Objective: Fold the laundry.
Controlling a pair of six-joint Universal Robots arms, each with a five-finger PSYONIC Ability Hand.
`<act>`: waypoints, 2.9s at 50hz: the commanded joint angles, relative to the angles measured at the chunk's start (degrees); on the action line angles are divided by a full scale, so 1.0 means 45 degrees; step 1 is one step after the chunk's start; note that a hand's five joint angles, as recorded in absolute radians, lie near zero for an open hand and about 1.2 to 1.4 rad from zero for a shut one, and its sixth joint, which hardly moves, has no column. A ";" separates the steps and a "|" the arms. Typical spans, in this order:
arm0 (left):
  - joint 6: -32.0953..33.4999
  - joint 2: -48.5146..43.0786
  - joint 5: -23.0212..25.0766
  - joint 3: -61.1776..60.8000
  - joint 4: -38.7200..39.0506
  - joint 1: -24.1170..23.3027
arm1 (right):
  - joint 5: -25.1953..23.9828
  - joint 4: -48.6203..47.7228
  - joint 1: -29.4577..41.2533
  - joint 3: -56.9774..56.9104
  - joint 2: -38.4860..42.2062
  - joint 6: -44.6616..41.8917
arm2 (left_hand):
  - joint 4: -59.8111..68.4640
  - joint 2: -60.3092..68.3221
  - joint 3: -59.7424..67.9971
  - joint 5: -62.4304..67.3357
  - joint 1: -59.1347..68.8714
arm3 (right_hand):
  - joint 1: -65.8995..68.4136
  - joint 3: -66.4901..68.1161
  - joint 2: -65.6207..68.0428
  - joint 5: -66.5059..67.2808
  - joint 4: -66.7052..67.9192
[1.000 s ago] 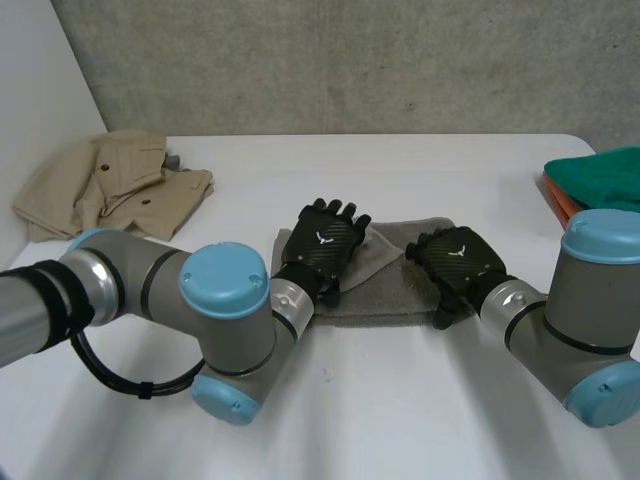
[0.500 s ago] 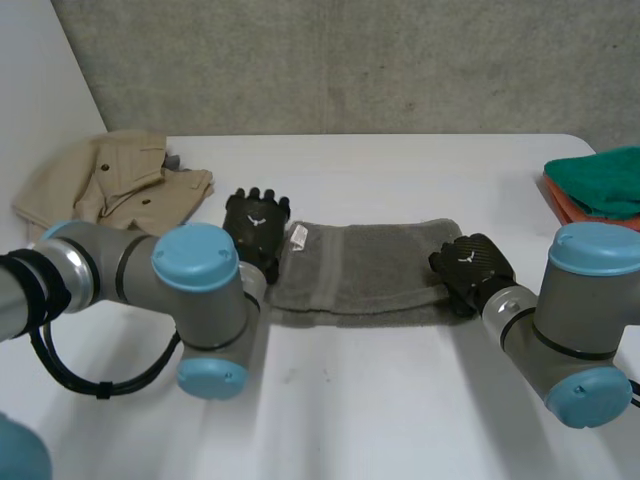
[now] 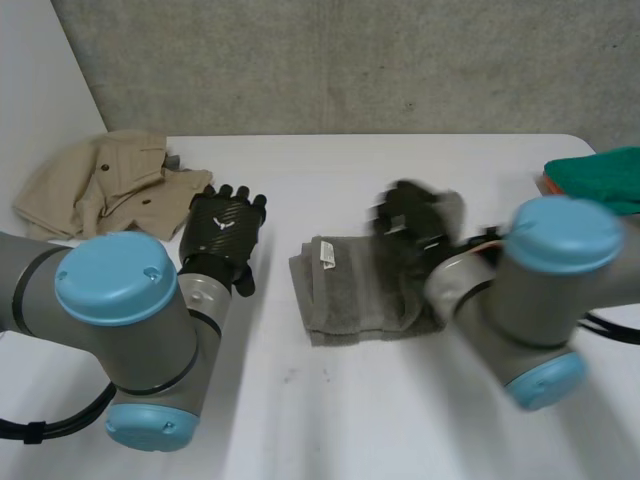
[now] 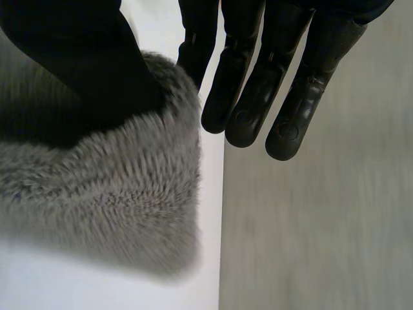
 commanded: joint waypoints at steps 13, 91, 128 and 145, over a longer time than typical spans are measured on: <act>-0.0115 -0.0157 0.0003 0.1276 0.0219 0.0345 | 0.0113 -0.0348 0.1223 -0.0047 -0.0235 0.7273 | -0.0457 -0.0505 -0.0571 -0.0429 -0.0599 | -1.0207 -1.2825 -1.2752 -1.2498 -1.2914; -0.1248 0.1718 0.9183 0.4579 -0.7144 0.0852 | 0.0172 -0.2535 0.0752 0.1146 0.2125 0.8729 | 0.0552 0.0504 0.0438 0.0580 0.0410 | -1.0207 -1.2825 -1.2752 -1.2498 -1.2914; -0.1659 0.1777 0.9202 0.4579 -0.7124 0.0930 | -0.0375 -0.0874 -0.0242 -0.2216 0.3162 0.8827 | 0.0627 0.0579 0.0513 0.0655 0.0485 | 0.5349 0.2730 0.2803 0.3057 0.2642; -0.1678 0.1815 0.9183 0.4559 -0.7124 0.0930 | -0.4318 -0.4308 -0.4773 -0.2796 0.2321 0.8884 | 0.0627 0.0580 0.0513 0.0655 0.0485 | 0.5349 0.2730 0.2803 0.3057 0.2642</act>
